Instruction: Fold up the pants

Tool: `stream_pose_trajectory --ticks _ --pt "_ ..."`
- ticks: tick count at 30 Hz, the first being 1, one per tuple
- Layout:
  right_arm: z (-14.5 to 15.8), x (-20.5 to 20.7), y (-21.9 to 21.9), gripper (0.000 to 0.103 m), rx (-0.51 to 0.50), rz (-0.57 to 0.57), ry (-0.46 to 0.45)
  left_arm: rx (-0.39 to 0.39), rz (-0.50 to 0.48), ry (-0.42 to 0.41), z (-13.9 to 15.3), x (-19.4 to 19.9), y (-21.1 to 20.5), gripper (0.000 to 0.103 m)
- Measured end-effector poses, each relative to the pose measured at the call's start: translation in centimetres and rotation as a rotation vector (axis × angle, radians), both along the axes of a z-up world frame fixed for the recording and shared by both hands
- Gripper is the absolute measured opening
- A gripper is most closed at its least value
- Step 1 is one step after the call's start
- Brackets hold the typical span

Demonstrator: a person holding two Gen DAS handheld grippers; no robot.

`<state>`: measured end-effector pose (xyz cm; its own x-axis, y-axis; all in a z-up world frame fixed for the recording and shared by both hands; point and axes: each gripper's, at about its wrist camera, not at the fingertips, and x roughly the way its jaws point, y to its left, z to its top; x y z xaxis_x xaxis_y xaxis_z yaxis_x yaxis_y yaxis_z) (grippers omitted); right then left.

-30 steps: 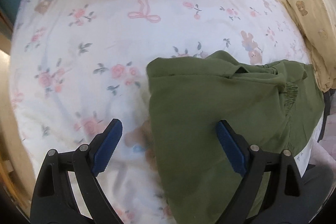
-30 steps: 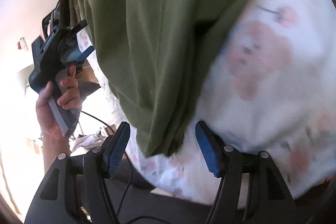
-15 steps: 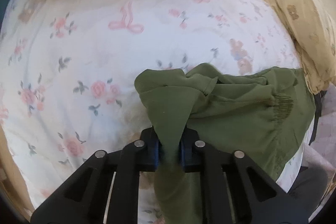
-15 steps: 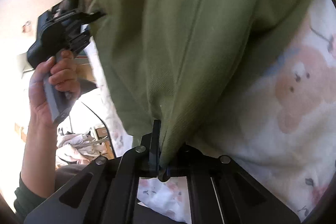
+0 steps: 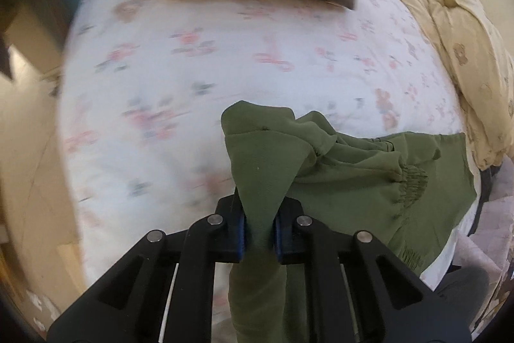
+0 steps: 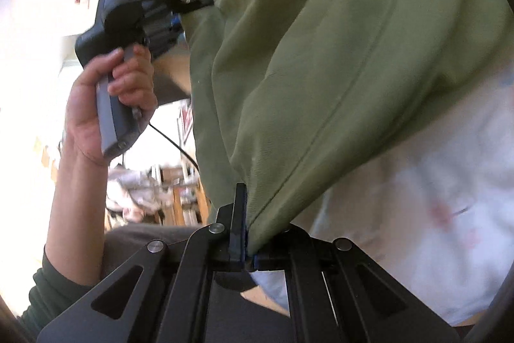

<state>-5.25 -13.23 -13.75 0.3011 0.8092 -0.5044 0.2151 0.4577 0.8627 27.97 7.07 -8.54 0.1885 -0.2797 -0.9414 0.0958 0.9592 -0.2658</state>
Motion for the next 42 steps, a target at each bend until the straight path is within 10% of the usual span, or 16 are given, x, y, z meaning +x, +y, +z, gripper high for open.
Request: stream_pose_trajectory --ticks 11,18,28,38,42 --pt "-3.1 1.4 8.3 0.003 0.02 0.211 0.09 0.016 0.16 0.042 -3.5 -2.4 9.3 0.013" --pt "-6.2 1.8 6.9 0.014 0.068 0.233 0.222 0.29 0.224 0.069 -4.0 -1.2 7.6 0.071" --pt "-3.5 2.0 2.5 0.03 0.005 0.252 0.202 0.455 0.307 -0.046 -0.4 -1.4 5.8 0.074" --pt "6.0 4.6 -12.0 0.059 -0.142 -0.054 0.008 0.465 0.247 0.045 -1.4 -3.2 6.4 0.079" --pt "7.9 6.6 -22.0 0.072 -0.176 -0.338 -0.033 0.274 0.371 0.04 1.2 -5.4 7.2 0.079"
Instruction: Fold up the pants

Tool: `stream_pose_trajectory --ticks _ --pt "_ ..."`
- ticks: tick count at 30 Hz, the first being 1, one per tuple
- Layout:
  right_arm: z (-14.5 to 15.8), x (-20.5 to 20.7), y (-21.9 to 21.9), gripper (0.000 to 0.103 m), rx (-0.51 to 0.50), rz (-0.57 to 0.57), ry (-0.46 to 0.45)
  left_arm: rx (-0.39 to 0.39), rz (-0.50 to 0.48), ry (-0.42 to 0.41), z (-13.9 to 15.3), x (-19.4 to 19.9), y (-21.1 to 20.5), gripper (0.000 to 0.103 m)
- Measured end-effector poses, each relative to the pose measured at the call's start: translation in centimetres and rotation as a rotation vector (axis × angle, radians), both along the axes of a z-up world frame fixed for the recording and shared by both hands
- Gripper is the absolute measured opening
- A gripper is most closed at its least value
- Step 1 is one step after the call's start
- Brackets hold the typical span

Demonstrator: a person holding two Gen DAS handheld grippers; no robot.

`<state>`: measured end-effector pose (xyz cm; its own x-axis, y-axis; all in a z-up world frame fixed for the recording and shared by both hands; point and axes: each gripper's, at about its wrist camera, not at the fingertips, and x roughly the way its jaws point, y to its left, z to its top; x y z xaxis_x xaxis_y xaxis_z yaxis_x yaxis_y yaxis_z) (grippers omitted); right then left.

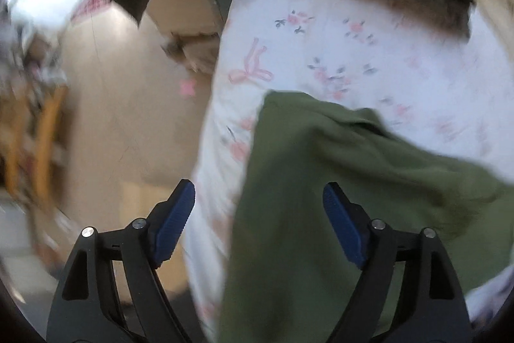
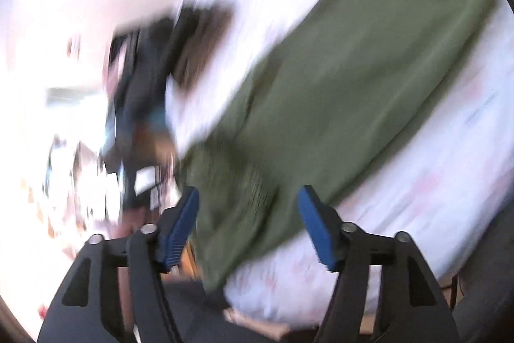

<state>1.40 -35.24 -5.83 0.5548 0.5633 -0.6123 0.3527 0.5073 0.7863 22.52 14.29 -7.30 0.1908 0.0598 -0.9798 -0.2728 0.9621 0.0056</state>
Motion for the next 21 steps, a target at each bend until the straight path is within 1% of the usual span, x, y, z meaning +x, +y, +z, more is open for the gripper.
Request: stream_pose_trajectory --ticks 1,2,4,5,7,9,11,12,13,14,15,17,19,21 --pt "-0.2 0.1 -2.7 0.074 -0.002 -0.101 0.007 -0.032 0.007 -0.021 0.6 -0.6 -0.2 0.079" --pt "-0.7 0.4 -4.4 0.074 -0.008 -0.181 0.021 -0.041 0.005 -0.038 1.2 -1.2 -0.8 0.079" --pt "-2.0 0.5 -8.2 0.074 -0.02 -0.288 0.07 -0.052 -0.026 -0.049 1.6 -1.8 -2.7 0.08" --pt "-3.4 0.8 -10.2 0.074 -0.015 -0.363 0.108 -0.059 -0.04 -0.049 1.7 -1.8 -3.7 0.08" --pt "-5.0 1.0 -13.0 0.074 -0.017 -0.426 0.144 -0.07 -0.077 -0.057 2.0 -1.5 -6.2 0.08" --pt "-6.5 1.9 -14.4 0.074 -0.077 -0.469 0.195 -0.072 -0.115 -0.067 2.0 -1.1 -9.0 0.08" --pt "-7.6 1.9 -15.3 0.071 -0.085 -0.498 0.218 -0.083 -0.152 -0.061 2.0 -0.6 -11.6 0.08" --pt "-8.0 2.0 -15.4 0.07 -0.089 -0.503 0.237 -0.096 -0.171 -0.056 2.1 -0.4 -13.1 0.08" --pt "-8.5 1.5 -16.7 0.07 -0.104 -0.503 0.26 -0.102 -0.183 -0.054 2.0 -0.1 -14.0 0.08" --pt "-9.0 1.8 -17.1 0.069 -0.118 -0.504 0.286 -0.109 -0.204 -0.051 2.0 0.1 -15.4 0.08" --pt "-9.2 1.4 -17.6 0.068 -0.117 -0.503 0.293 -0.109 -0.229 -0.049 2.1 0.3 -17.0 0.08" --pt "-10.0 0.9 -19.0 0.061 -0.106 -0.519 0.295 -0.102 -0.271 -0.054 2.4 0.5 -19.5 0.08" --pt "-10.4 -0.4 -20.1 0.058 -0.124 -0.544 0.299 -0.09 -0.307 -0.055 2.7 0.9 -22.0 0.08" --pt "-10.1 0.1 -20.7 0.046 -0.169 -0.563 0.287 -0.086 -0.344 -0.057 2.9 1.5 -25.2 0.08"
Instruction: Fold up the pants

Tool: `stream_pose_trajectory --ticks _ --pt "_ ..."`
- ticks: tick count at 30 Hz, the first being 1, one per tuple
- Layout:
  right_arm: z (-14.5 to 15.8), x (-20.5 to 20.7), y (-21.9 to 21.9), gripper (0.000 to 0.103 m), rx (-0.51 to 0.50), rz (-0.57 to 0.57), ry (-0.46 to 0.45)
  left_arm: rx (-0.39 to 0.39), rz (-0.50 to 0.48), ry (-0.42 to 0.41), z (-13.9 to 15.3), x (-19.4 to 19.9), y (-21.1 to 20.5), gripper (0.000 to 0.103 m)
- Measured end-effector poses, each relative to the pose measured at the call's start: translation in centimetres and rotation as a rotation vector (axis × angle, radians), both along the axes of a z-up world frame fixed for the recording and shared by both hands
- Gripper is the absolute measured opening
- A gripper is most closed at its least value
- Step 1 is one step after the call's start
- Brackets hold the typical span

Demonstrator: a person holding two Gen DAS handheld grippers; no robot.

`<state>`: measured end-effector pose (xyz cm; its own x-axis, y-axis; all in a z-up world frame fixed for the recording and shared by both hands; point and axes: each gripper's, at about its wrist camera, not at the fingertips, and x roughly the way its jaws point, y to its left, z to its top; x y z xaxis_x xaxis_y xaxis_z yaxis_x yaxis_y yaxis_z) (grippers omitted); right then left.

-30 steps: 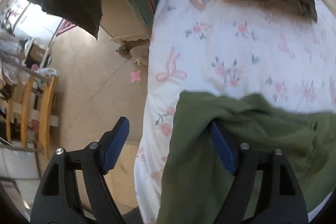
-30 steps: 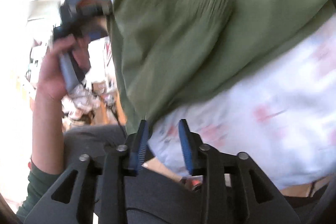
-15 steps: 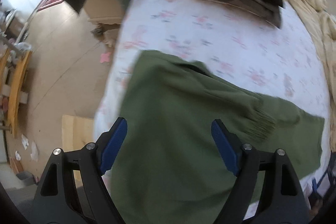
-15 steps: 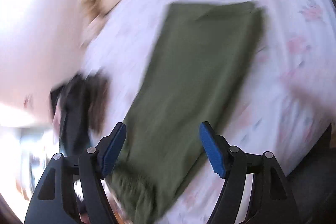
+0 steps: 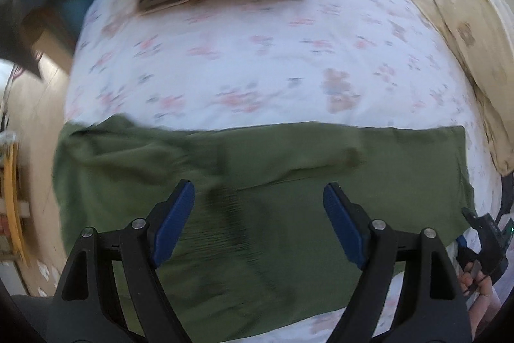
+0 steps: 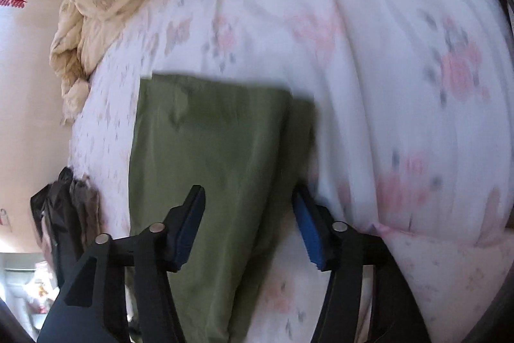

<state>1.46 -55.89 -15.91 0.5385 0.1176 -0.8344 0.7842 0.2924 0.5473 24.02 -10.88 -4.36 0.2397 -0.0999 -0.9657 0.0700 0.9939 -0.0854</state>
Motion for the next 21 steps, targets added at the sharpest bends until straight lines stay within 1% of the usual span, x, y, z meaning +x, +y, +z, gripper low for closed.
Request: stream_pose_trajectory --ticks 1,2,3,4,5,8,9,10,11,13,14,15,16,18,20,21 --pt "-0.1 0.0 -0.7 0.03 -0.018 -0.01 0.014 0.001 -0.013 -0.003 0.1 0.2 -1.3 0.08" --pt "-0.1 -0.3 -1.2 0.022 -0.028 -0.035 0.024 0.003 -0.033 -0.01 0.3 0.5 -3.1 0.08" --pt "-0.2 -0.7 -1.7 0.018 -0.028 -0.059 0.017 0.005 -0.054 -0.018 0.5 0.9 -5.0 0.08" --pt "-0.2 -1.0 -2.0 0.009 -0.025 -0.077 0.011 0.006 -0.065 -0.022 0.6 1.1 -6.3 0.08" --pt "0.0 -1.2 -2.2 0.005 -0.025 -0.088 0.0 0.007 -0.084 -0.023 0.6 1.6 -8.5 0.08" --pt "1.6 -1.6 -2.0 0.003 -0.078 -0.068 -0.028 -0.021 -0.151 0.006 0.2 3.2 -15.1 0.08" --pt "1.9 -1.6 -1.8 0.003 -0.089 -0.061 -0.03 -0.027 -0.186 0.026 -0.2 3.9 -17.9 0.08" --pt "2.3 -1.8 -1.6 0.003 -0.104 -0.051 -0.035 -0.028 -0.212 0.039 -0.4 4.3 -19.8 0.08" --pt "2.6 -2.0 -1.4 0.002 -0.115 -0.044 -0.044 -0.029 -0.26 0.063 -0.9 4.7 -22.9 0.08" --pt "2.9 -2.0 -1.3 0.002 -0.112 -0.039 -0.062 -0.026 -0.321 0.104 -1.8 4.9 -27.8 0.08" --pt "3.1 -2.0 -1.3 0.002 -0.11 -0.028 -0.076 -0.028 -0.364 0.132 -2.4 4.8 -30.5 0.08" --pt "3.2 -1.9 -1.4 0.002 -0.108 -0.021 -0.085 -0.019 -0.422 0.162 -3.3 4.5 -33.6 0.08" --pt "3.2 -1.8 -1.5 0.002 -0.1 -0.017 -0.092 -0.003 -0.462 0.174 -3.9 4.3 -35.7 0.08" --pt "2.9 -1.7 -1.8 0.002 -0.082 -0.014 -0.092 0.027 -0.49 0.182 -5.0 4.1 -39.0 0.079" --pt "2.4 -1.6 -2.1 0.002 -0.064 -0.01 -0.084 0.031 -0.488 0.198 -6.4 4.1 -41.9 0.076" --pt "2.2 -1.7 -2.3 0.002 -0.058 -0.011 -0.083 0.04 -0.482 0.205 -7.1 4.1 -43.0 0.069"
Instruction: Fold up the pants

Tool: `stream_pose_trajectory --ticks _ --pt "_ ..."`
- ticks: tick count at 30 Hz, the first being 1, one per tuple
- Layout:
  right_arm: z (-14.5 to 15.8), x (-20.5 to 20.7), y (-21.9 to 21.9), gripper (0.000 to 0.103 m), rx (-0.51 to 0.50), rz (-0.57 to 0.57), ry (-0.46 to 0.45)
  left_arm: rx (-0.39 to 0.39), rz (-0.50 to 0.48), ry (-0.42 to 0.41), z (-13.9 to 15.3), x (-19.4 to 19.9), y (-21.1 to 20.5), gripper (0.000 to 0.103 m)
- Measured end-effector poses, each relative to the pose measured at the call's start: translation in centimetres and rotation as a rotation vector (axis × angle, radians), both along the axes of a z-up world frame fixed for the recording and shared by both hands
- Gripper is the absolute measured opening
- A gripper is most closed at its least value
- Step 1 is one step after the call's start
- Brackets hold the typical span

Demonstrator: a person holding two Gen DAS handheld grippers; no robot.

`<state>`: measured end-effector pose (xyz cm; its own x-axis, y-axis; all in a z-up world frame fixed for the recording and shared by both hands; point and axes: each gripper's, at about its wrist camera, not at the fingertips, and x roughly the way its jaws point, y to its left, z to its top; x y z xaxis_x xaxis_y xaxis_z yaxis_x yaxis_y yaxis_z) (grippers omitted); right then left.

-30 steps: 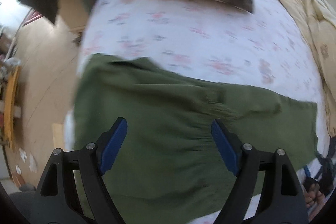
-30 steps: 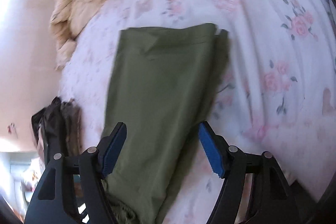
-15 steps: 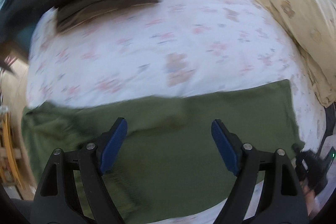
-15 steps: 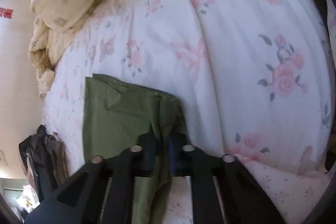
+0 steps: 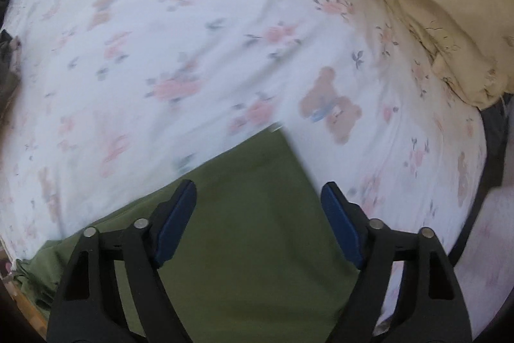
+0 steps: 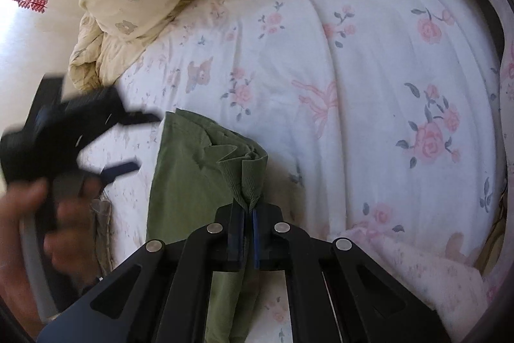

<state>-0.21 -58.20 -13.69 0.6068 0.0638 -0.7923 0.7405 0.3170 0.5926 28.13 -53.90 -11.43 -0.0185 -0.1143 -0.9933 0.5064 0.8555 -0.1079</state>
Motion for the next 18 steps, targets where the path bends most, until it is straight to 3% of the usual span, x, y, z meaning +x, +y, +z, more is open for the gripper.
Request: stream_pose_trajectory --ticks 1,2,8,10,13,18 --pt "-0.2 0.0 -0.1 0.002 0.007 0.003 0.004 0.01 0.0 0.002 -0.4 0.0 -0.6 0.057" --pt "-0.5 0.0 -0.3 0.002 0.011 0.005 0.007 0.031 0.0 0.007 -1.1 -0.1 -1.4 0.052" --pt "-1.0 0.0 -0.5 0.002 0.005 0.044 0.02 0.105 0.028 -0.028 -3.6 0.5 -3.5 0.04" --pt "-1.0 0.0 -0.6 0.002 0.001 0.048 0.021 0.131 0.017 -0.058 -3.5 0.4 -3.6 0.018" --pt "-0.7 0.3 -0.4 0.002 -0.002 0.058 0.01 0.111 -0.011 -0.05 -3.2 0.6 -3.2 0.005" --pt "2.5 1.1 1.9 0.002 -0.143 0.181 -0.048 0.032 -0.027 -0.029 0.2 1.7 -0.9 0.001"
